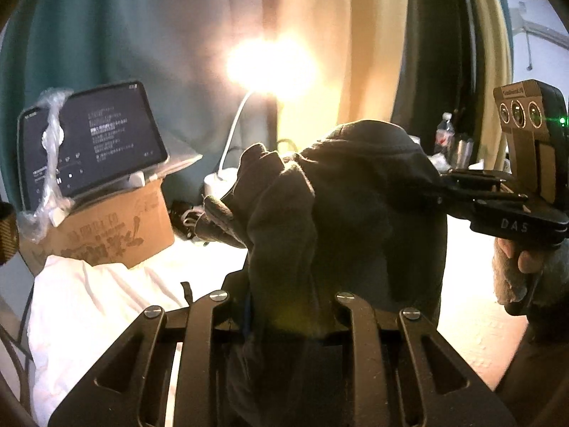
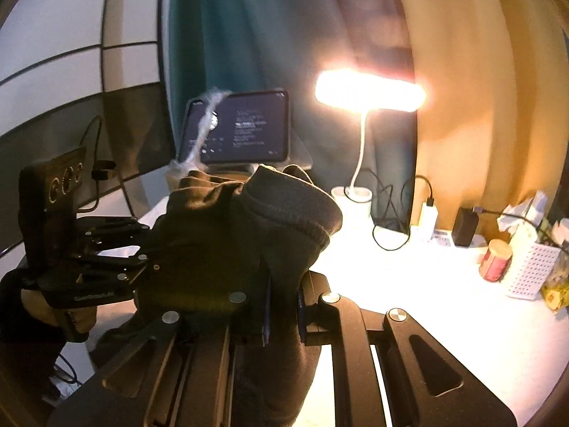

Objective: Fold small clothes
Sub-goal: 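Hold the brown shirt up with both grippers and carry it over the bed, then lower the brown shirt onto the bed and open both grippers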

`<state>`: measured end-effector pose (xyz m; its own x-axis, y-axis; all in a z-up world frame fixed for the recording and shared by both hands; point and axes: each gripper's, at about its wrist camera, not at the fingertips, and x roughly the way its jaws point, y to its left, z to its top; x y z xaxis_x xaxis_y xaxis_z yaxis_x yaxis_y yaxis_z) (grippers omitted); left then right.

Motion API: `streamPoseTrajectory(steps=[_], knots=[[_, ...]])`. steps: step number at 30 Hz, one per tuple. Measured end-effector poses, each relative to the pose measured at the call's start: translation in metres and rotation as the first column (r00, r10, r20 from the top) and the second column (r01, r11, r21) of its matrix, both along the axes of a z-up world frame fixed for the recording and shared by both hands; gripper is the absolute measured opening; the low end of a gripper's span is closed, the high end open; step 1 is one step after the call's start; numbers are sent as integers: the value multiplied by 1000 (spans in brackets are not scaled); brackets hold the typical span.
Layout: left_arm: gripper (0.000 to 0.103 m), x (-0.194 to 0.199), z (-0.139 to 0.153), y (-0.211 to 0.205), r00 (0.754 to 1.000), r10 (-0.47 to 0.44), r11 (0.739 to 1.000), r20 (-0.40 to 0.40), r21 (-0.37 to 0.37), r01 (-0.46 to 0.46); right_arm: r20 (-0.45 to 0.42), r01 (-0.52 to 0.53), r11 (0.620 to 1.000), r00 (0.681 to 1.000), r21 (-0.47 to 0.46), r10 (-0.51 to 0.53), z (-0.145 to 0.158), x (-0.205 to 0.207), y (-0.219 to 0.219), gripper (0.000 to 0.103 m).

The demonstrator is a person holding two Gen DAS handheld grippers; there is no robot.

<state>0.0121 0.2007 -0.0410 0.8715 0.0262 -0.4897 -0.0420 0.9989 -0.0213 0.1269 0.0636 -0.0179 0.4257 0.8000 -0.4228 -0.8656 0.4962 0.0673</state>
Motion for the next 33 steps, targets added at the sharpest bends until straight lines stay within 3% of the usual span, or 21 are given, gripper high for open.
streamPoseTrajectory(steps=[12, 20, 25, 28, 33], knots=[[23, 48, -48, 41, 987, 47, 997, -151, -59, -57, -136, 3, 997, 991, -80, -14, -58, 70, 42, 12], [23, 78, -78, 62, 961, 66, 992, -269, -90, -93, -208, -5, 989, 978, -146, -26, -95, 101, 65, 12], [23, 93, -92, 81, 932, 96, 977, -349, -144, -154, -309, 26, 979, 947, -201, -89, -123, 127, 77, 13], [27, 99, -99, 86, 913, 115, 972, -392, -146, -185, -351, 65, 978, 927, -198, -133, -127, 139, 73, 26], [30, 101, -94, 85, 915, 154, 971, -372, -114, -210, -379, 113, 976, 908, -187, -178, -128, 150, 64, 27]])
